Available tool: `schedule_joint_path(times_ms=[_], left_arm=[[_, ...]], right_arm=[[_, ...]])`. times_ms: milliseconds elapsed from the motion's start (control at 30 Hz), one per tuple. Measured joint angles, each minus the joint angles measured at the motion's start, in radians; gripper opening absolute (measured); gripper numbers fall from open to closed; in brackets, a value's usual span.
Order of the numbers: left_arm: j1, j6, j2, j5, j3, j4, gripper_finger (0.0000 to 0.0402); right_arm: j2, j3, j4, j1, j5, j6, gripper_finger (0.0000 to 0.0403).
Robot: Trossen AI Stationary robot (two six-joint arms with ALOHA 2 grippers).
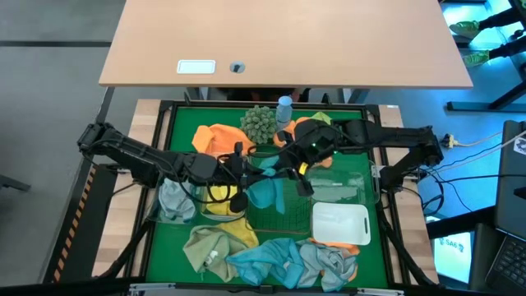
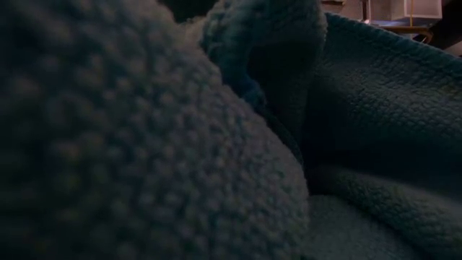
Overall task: Sort microfiber towel by color & place in baskets
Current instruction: Put the top right blue towel into the left transparent bin
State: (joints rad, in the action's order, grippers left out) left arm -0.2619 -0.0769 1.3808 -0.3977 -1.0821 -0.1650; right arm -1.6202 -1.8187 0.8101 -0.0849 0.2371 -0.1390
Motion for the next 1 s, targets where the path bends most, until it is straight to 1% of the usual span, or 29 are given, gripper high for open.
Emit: schedule_joint_path(times_ms=[100,200,367,533,733,900,1000], left_arm=[[0.0,0.0,0.0,-0.005,0.0,0.002,0.001],[0.001,-0.002,-0.001,-0.007,0.0,0.018,0.001],[0.001,-0.002,-0.003,-0.007,-0.003,0.013,0.001],[-0.001,-0.014,0.002,0.009,0.001,0.06,0.001],[-0.001,-0.131,-0.027,0.015,0.001,0.185,0.001],[-0.002,-0.266,-0.13,0.119,0.001,0.338,0.001],[-0.001,-0.382,-0.212,0.159,0.001,0.485,0.001]], right_arm=[[0.001,0.0,0.001,-0.001,-0.007,0.0,0.0126],[0.002,-0.005,0.011,-0.001,-0.011,0.0,0.0162],[0.004,-0.053,0.058,-0.001,-0.017,0.0,0.0194],[0.011,-0.115,0.135,0.0,-0.031,-0.002,0.02],[0.009,-0.201,0.304,0.001,-0.097,0.001,0.0198],[0.009,-0.224,0.395,0.0,-0.1,0.001,0.0198],[0.009,-0.223,0.441,0.0,-0.1,0.002,0.0198]])
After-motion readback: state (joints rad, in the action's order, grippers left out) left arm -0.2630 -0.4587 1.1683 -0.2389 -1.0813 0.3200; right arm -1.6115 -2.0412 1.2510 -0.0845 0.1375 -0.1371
